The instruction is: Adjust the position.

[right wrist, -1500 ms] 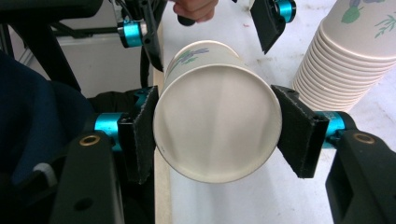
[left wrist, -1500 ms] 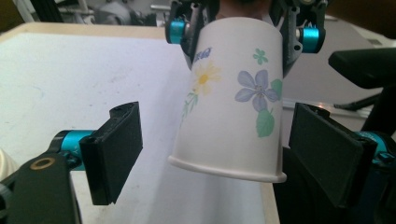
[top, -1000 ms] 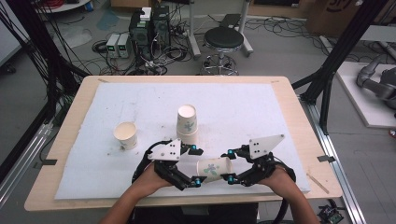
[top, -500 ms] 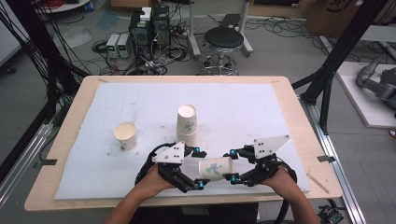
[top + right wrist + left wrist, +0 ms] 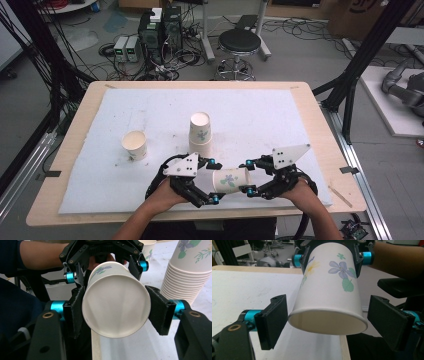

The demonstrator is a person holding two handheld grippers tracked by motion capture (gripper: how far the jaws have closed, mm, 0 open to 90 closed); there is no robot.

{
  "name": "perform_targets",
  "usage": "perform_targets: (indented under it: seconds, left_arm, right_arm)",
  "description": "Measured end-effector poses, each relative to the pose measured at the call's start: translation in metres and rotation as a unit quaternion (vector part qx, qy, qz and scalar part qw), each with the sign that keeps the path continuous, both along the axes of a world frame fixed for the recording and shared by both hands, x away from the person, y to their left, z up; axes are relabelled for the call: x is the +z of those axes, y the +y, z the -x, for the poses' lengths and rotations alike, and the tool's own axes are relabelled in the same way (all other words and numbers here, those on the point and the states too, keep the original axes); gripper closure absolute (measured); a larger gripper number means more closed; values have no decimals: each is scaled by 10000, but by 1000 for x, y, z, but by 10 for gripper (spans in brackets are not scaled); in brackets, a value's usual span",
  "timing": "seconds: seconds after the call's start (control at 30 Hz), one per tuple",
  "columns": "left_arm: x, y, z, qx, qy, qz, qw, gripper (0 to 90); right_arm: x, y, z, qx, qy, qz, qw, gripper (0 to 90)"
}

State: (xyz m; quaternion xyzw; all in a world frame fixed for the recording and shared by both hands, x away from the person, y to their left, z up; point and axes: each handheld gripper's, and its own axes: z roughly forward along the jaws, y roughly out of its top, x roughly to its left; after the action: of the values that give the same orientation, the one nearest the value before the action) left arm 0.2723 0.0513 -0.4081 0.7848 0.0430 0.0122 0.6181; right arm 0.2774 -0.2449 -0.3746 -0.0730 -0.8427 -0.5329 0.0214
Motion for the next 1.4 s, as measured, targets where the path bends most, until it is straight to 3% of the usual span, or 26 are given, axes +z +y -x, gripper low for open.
perform_targets:
  seconds: [0.73, 1.0, 1.4]
  left_arm:
    - [-3, 0, -1, 8, -66, 245, 9997, 241]
    - [5, 4, -2, 41, -98, 175, 9998, 314]
    - [11, 6, -1, 32, 1, 98, 9999, 357]
  right_arm:
    - [-5, -6, -4, -9, 222, -404, 9989, 372]
    - [-9, -8, -5, -19, 281, -366, 9989, 376]
    - [-8, -6, -4, -28, 361, -255, 9990, 340]
